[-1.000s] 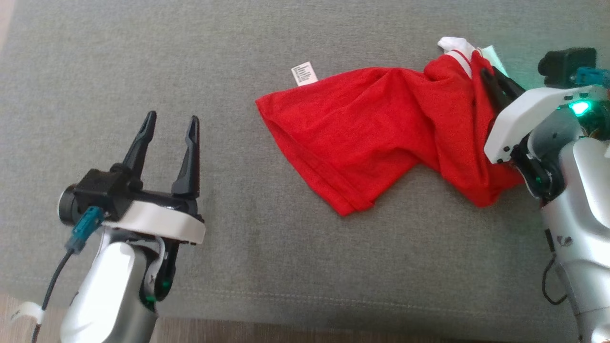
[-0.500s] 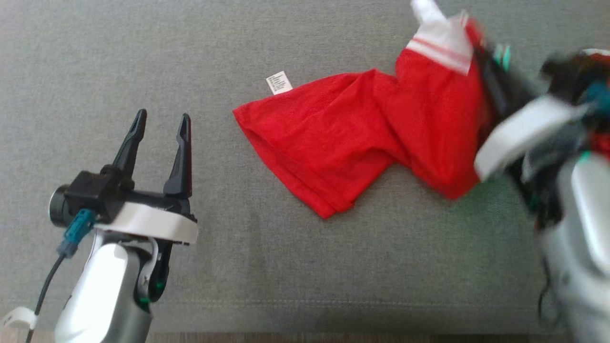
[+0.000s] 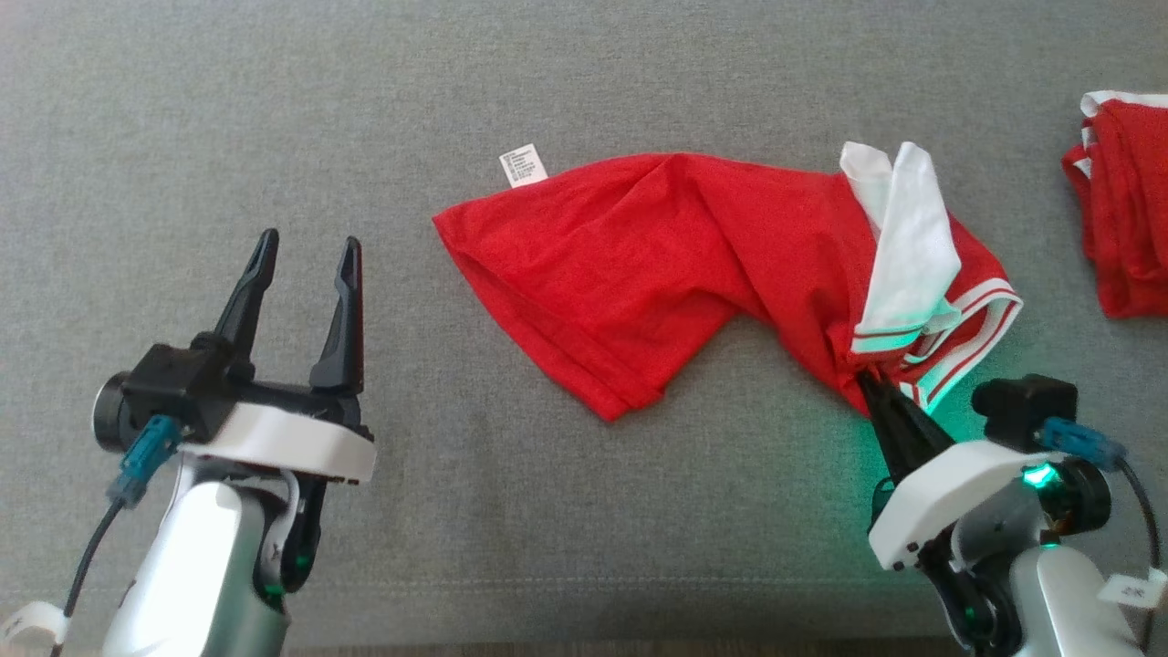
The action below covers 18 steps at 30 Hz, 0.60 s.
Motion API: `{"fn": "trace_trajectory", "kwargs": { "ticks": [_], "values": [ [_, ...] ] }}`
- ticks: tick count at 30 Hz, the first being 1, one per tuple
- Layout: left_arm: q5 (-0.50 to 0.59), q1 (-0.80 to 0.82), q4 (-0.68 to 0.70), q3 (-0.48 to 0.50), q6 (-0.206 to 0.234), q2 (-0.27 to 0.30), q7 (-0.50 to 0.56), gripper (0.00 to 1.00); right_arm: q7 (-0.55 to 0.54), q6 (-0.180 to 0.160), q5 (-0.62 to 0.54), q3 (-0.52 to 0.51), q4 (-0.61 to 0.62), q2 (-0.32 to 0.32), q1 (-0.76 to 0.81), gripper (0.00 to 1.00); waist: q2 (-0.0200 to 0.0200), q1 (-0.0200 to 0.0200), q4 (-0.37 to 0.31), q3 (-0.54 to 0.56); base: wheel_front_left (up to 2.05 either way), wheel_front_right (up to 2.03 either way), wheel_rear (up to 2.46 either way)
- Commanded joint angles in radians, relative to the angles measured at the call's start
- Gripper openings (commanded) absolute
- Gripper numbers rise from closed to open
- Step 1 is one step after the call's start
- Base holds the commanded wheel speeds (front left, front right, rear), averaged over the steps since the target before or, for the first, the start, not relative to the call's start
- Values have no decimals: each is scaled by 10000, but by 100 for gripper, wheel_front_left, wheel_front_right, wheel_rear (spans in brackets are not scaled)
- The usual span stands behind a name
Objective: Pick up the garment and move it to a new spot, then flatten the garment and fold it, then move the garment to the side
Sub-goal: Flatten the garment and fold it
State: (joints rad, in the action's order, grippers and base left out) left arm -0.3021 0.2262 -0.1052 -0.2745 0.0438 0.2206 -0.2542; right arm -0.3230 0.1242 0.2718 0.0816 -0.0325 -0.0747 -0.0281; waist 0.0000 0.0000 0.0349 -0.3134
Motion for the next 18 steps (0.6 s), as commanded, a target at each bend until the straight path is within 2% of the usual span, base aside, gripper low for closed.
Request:
{"fn": "trace_trajectory", "kwargs": {
  "ticks": [1, 11, 18],
  "values": [
    [22, 98, 313, 433, -7, 204, -76, 100, 187, 65, -6, 139, 312, 10, -132, 100, 0, 0, 5, 10, 0, 0, 0],
    [16, -154, 323, 468, 139, 257, -76, 100, 2250, 65, -799, -313, 1324, 197, -767, 100, 0, 0, 22, 334, 0, 0, 0],
    [63, -606, 339, 414, 300, 337, -29, 100, 2691, 65, -1383, -510, 1501, 232, -759, 100, 0, 0, -74, 880, 0, 0, 0]
  ]
}}
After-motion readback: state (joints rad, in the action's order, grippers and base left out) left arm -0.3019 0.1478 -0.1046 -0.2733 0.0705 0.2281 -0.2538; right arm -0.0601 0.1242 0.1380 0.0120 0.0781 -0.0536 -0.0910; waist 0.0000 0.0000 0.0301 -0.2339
